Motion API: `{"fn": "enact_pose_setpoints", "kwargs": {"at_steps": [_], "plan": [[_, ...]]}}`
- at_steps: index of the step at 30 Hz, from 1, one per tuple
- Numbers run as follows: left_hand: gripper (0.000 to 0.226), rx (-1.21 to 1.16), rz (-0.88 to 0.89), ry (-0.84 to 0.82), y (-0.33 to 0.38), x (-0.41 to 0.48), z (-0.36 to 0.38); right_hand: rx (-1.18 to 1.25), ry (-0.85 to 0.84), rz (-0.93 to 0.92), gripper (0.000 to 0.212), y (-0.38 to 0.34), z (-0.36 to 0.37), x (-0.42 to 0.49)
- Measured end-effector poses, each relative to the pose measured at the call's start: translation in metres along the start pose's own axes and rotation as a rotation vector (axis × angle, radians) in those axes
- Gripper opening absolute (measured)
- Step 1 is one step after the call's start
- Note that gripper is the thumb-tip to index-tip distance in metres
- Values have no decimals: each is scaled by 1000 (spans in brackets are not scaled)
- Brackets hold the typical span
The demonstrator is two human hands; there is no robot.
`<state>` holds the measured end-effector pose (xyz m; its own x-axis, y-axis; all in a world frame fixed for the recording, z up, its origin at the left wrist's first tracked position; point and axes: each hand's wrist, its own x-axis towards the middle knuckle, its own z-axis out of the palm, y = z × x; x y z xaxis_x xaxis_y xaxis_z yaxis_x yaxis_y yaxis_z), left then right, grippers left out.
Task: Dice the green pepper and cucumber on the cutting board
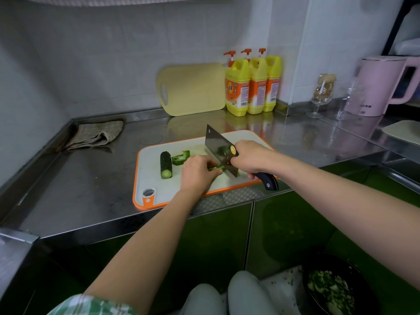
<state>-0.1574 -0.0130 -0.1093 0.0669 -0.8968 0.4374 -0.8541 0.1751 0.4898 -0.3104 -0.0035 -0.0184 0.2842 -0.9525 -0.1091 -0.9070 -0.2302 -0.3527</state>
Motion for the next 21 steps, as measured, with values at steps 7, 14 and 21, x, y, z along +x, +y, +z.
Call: {"fn": "enact_pose_setpoints", "kwargs": {"at_steps": [7, 14, 21], "plan": [[22, -3, 12, 1, 1, 0, 0, -75, -37, 18, 13, -5, 6, -2], [20, -25, 5, -23, -1, 1, 2, 5, 5, 31, 6, -12, 22, 12], [32, 64, 21, 2, -2, -1, -5, 157, 88, 20, 7, -1, 14, 12]]}}
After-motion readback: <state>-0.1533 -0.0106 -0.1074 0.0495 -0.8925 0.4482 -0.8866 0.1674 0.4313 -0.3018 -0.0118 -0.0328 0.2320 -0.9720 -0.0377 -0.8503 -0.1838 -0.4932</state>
